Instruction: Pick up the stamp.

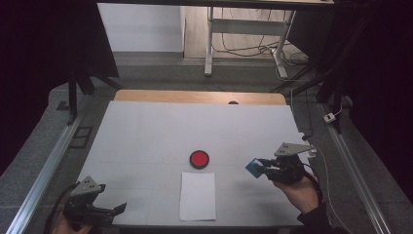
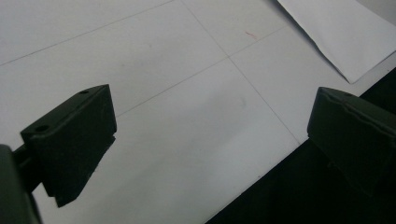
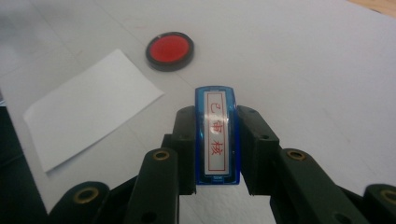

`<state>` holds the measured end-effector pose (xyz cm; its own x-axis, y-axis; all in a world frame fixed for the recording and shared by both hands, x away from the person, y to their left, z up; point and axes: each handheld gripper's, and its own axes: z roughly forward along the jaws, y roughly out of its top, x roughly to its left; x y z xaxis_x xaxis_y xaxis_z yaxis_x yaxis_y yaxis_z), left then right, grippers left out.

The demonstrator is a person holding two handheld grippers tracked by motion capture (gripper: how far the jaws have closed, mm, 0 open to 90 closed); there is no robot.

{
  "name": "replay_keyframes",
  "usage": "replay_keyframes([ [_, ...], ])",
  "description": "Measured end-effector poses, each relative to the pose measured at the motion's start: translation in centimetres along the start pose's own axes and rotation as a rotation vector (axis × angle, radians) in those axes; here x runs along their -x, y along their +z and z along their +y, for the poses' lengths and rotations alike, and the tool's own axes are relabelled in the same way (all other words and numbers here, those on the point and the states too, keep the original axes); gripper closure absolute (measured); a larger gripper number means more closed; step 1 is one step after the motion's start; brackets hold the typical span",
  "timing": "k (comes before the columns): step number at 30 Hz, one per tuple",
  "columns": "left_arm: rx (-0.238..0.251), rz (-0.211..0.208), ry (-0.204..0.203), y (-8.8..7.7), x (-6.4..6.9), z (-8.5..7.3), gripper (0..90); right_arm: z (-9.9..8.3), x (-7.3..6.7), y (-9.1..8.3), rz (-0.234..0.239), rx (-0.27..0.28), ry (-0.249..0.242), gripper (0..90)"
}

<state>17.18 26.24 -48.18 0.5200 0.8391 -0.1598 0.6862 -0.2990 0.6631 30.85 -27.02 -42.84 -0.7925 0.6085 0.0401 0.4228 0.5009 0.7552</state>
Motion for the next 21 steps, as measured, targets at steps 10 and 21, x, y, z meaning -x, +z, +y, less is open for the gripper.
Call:
replay_keyframes([
  [10, -0.002, 0.000, -0.002, 0.0, 0.0, 0.0, 1.9, 1.3, -1.7, 1.1, 0.044, 0.011, -0.045, 70.4],
  [21, 0.001, 0.001, -0.003, 0.0, 0.0, 0.0, 1.9, 2.8, -3.5, 2.6, 0.100, 0.026, -0.082, 70.4],
])
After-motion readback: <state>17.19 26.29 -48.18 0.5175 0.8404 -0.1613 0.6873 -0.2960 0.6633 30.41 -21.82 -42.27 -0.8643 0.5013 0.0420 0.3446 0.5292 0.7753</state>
